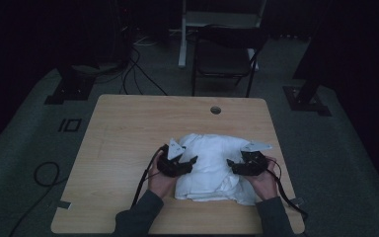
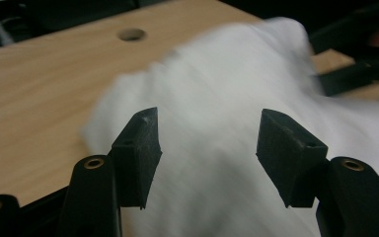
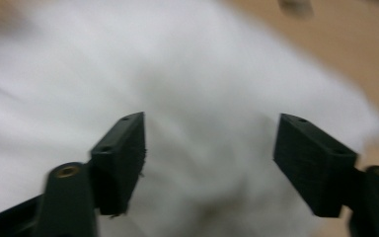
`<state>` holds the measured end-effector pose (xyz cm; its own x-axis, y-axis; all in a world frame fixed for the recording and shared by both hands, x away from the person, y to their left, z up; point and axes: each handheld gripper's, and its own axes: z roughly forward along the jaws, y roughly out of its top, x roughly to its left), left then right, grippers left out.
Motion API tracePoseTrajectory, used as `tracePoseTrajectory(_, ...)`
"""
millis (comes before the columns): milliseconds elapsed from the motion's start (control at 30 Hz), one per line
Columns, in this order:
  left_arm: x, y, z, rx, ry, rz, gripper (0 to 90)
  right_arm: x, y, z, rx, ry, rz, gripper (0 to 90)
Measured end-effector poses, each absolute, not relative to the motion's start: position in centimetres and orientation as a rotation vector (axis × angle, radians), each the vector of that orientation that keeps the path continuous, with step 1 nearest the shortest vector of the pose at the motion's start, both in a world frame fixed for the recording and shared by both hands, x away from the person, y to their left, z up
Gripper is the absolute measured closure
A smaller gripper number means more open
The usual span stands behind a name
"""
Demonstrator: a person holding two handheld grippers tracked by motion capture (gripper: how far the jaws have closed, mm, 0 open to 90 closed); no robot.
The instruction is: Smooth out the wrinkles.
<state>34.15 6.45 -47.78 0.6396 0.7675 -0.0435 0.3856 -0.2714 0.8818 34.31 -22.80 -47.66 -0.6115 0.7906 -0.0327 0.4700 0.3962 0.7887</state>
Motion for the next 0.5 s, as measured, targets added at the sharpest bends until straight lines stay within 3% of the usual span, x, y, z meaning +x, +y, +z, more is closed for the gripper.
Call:
tracePoseTrajectory(167,35.5,5.2,-48.4,1.910,0.867,0.417,39.4,35.4,-20.2,-46.0,0.913,2.320,1.195,13.3)
tracePoseTrajectory(333,35.8,2.9,-52.1,2.055,0.880,0.421,38.6,36.6,-18.9,-49.9,0.868,2.496,1.007,10.5)
tracePoseTrajectory(500,35.8,2.8,-52.6,2.050,0.886,0.400,38.5,36.2,-21.2,-52.9,0.949,2.541,0.999,10.6)
